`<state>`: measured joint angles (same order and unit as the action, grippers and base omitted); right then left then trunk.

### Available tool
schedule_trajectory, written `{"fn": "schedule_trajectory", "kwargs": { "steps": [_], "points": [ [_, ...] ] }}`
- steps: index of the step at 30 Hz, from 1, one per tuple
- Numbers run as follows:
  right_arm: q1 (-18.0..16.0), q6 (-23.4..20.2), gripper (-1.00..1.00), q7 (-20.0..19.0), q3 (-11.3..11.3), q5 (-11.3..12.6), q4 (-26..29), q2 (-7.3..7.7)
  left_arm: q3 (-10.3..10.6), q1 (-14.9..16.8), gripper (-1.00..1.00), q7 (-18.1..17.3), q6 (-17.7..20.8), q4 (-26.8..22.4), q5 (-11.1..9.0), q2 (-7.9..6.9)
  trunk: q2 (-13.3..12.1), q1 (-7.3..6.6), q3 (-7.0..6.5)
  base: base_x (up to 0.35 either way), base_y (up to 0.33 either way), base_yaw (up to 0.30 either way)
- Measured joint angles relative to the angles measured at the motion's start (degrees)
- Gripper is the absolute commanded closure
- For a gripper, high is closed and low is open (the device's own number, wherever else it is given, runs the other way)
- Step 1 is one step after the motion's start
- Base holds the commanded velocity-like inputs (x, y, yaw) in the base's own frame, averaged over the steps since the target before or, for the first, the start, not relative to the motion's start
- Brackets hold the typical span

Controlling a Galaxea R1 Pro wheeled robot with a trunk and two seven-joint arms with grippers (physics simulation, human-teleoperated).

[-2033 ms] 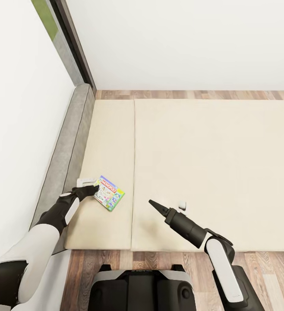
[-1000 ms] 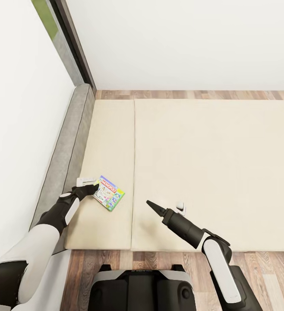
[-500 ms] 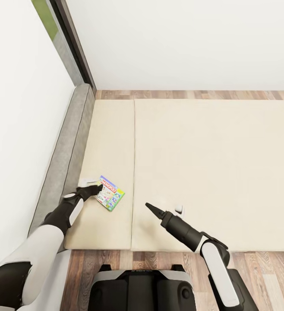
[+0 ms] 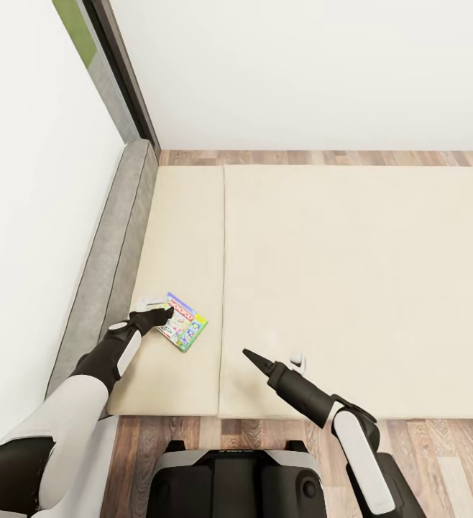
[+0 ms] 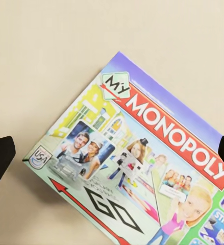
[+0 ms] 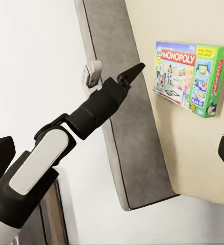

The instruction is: Put all the toys in the child's room - the three board games (two on the bed and one on the table), the two jigsaw puzzles on the table, and the tennis ball on the table - inside the toy box on the table in the child's room.

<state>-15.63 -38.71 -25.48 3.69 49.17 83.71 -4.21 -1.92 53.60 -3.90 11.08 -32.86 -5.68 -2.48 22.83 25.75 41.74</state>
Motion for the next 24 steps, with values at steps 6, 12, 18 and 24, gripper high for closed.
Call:
{"fn": "schedule_trajectory", "kwargs": {
  "steps": [6, 12, 18, 24],
  "points": [
    [0.0, -0.1, -1.0, 0.0, 0.3, 0.0, 0.5, 0.04, 0.0, 0.0, -1.0, 0.0, 0.0, 0.0, 0.0, -0.1, 0.0, 0.0, 0.0, 0.0, 0.0, 0.0],
    [0.2, -0.6, -1.0, 0.1, 0.7, -0.1, 2.4, -0.23, 0.0, 0.0, -1.0, -0.1, 0.0, 0.0, -0.1, -0.19, 0.0, 0.0, 0.0, 0.0, 0.0, 0.0],
    [0.2, -1.9, -1.0, 0.2, 1.1, -0.2, 4.4, -0.07, 0.0, 0.0, -1.0, -0.1, 0.0, 0.0, -0.1, -0.23, 0.0, 0.0, 0.0, 0.0, 0.0, 0.0],
    [-0.1, -3.9, -1.0, 1.5, 0.5, -0.2, 6.3, -0.18, 0.0, 0.0, -1.0, -0.1, 0.0, 0.0, -0.1, -0.25, 0.0, 0.0, 0.0, 0.0, 0.0, 0.0]
  ]
}}
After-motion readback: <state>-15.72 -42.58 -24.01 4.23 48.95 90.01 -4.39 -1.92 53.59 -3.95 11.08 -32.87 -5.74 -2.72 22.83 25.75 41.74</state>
